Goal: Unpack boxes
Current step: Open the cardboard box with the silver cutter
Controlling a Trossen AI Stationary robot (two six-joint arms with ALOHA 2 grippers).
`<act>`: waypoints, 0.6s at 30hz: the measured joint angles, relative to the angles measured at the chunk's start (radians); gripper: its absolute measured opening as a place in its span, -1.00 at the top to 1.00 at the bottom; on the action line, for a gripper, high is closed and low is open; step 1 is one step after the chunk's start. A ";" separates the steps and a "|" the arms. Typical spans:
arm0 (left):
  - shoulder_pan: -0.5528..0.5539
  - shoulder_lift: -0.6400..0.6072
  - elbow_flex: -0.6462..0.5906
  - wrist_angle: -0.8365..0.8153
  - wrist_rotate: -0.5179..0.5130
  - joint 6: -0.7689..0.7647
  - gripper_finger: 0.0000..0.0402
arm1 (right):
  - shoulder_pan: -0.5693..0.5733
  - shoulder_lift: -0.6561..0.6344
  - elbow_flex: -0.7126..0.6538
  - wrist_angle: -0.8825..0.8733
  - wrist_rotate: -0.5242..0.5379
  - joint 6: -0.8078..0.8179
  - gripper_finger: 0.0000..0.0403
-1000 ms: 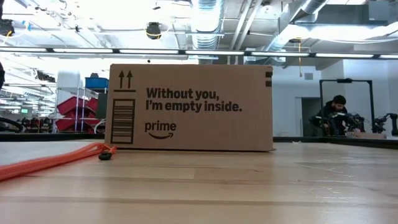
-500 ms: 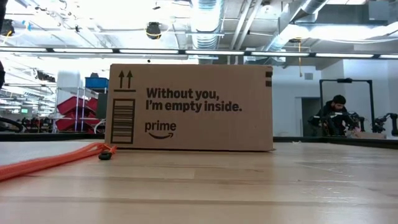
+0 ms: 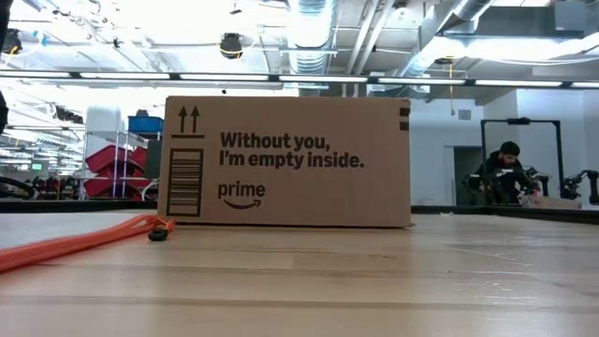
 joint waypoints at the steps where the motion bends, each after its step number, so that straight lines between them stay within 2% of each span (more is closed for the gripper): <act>1: 0.004 0.000 0.000 -0.004 -0.012 -0.001 0.74 | -0.004 0.000 0.000 -0.001 0.004 0.001 -0.21; 4: 0.011 -0.002 0.000 -0.011 -0.044 -0.002 0.74 | -0.011 0.000 0.000 -0.010 0.040 -0.009 -0.21; 11: 0.016 -0.021 0.000 -0.038 -0.079 0.014 0.74 | -0.009 -0.065 0.000 -0.090 0.227 -0.078 -0.12; 18: 0.022 -0.050 0.000 -0.066 -0.129 0.032 0.74 | -0.007 -0.176 0.000 -0.163 0.310 -0.091 -0.09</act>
